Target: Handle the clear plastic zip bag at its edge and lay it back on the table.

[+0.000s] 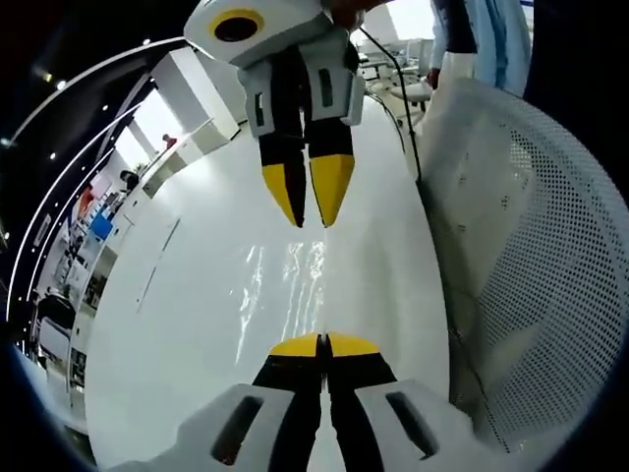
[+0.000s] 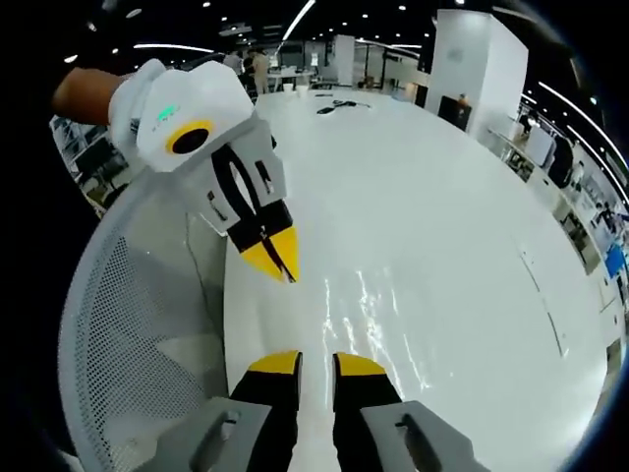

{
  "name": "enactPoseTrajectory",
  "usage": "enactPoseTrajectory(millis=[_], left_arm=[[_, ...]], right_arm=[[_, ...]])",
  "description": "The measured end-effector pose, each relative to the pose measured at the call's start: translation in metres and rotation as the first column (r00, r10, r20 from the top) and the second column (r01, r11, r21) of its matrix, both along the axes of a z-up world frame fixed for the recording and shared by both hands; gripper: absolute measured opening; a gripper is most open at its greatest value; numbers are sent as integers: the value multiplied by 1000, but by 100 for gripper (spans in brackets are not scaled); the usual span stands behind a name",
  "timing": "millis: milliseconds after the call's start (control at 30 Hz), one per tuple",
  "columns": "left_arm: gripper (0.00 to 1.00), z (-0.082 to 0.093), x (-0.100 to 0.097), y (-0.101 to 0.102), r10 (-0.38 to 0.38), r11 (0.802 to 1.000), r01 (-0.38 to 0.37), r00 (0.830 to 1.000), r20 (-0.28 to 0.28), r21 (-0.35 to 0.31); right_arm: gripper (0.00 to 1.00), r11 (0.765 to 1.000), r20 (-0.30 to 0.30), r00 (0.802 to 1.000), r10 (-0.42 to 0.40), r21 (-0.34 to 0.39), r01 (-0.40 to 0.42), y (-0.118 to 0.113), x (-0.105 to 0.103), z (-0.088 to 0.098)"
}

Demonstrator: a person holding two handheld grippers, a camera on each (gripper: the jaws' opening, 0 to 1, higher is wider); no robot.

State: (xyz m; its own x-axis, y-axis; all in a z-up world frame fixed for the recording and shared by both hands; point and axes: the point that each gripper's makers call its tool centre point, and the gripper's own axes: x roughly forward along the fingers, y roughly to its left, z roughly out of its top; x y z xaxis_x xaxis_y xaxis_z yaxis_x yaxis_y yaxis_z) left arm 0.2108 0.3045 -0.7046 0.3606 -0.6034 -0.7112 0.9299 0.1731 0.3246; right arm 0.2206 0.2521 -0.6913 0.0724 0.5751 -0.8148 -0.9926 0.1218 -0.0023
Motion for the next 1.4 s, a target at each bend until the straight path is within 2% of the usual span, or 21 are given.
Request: enactPoseTrajectory(millis=[333, 500, 800, 1033, 1400], left_arm=[[0, 3, 3, 0, 1, 1000, -1, 1000, 16, -11], [0, 3, 3, 0, -7, 1000, 7, 1000, 25, -7], [0, 7, 5, -4, 7, 999, -6, 1000, 27, -38], [0, 8, 4, -8, 19, 998, -18, 1000, 9, -67], [0, 13, 8, -9, 73, 988, -77, 997, -39, -137]], right_arm=[[7, 1000, -13, 1000, 2, -22, -2, 2, -2, -5], [7, 1000, -12, 1000, -5, -14, 5, 4, 0, -1], [7, 1000, -32, 999, -4, -31, 3, 3, -3, -9], [7, 1000, -41, 999, -8, -26, 7, 6, -5, -12], [7, 999, -63, 997, -34, -12, 33, 3, -10, -16]])
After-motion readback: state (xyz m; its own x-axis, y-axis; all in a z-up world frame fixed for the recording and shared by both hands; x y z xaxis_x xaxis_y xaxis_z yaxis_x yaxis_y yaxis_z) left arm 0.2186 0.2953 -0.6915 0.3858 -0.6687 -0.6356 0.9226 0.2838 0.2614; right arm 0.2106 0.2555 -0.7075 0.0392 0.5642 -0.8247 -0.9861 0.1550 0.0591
